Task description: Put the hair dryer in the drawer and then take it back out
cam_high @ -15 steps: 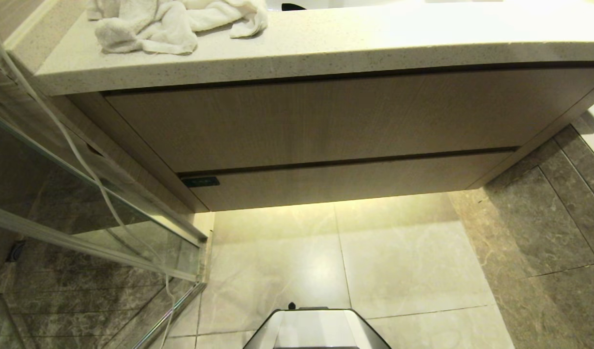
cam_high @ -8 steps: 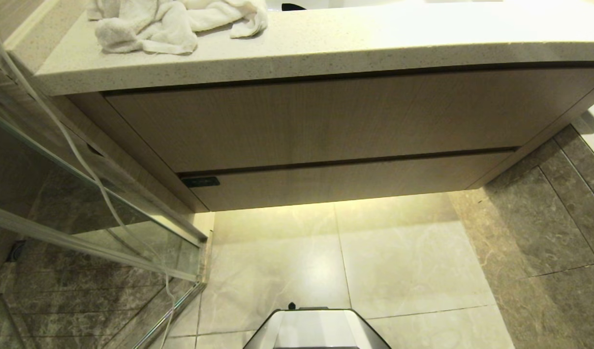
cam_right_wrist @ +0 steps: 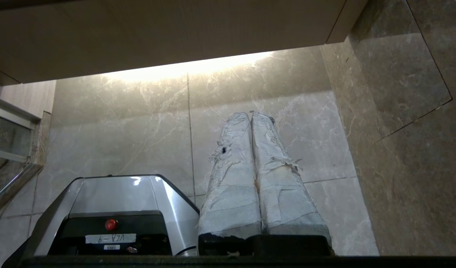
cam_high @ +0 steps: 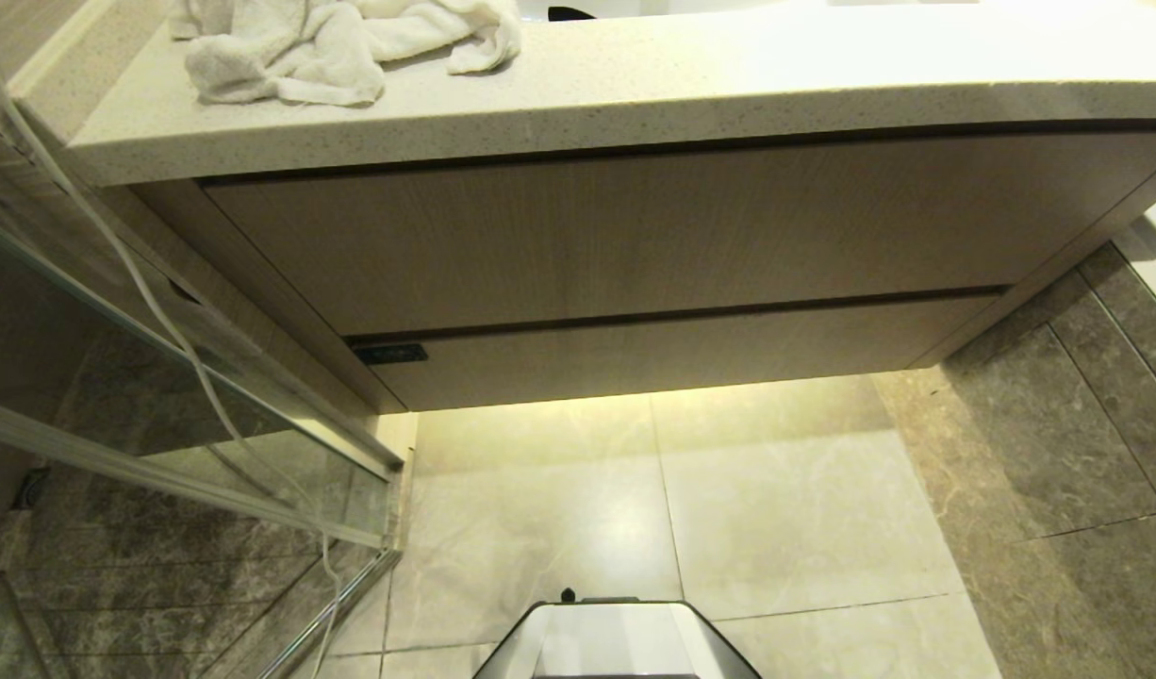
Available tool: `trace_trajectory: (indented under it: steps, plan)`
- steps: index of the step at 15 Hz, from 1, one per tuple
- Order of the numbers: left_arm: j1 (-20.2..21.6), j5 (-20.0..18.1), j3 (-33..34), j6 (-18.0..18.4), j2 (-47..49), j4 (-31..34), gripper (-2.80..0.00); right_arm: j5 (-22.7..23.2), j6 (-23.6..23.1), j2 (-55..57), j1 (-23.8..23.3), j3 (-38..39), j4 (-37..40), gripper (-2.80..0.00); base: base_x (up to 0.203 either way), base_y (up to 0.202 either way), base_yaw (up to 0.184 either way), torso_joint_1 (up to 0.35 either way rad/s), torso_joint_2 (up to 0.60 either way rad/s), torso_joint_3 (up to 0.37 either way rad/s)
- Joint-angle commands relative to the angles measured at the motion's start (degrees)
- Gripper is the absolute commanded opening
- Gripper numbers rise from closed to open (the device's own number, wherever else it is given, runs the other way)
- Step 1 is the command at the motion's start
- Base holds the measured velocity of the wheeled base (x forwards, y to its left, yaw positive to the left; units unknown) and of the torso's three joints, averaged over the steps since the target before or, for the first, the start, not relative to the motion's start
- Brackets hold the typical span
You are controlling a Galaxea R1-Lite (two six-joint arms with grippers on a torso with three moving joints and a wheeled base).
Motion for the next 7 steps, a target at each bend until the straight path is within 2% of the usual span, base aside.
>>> trace_trajectory:
  steps: [1,7]
  plan:
    - [0.00,0.00,0.09,0.02,0.00,-0.01,-2.80,-0.06,-0.09,0.12,0.07,0.18,-0.02,-2.80,0.000,0.000,0.000,0.000,0.00,0.000]
    - [0.00,0.00,0.09,0.02,0.00,-0.01,-2.80,0.00,0.50,0.12,0.05,0.16,-0.11,-2.80,0.000,0.000,0.000,0.000,0.00,0.000]
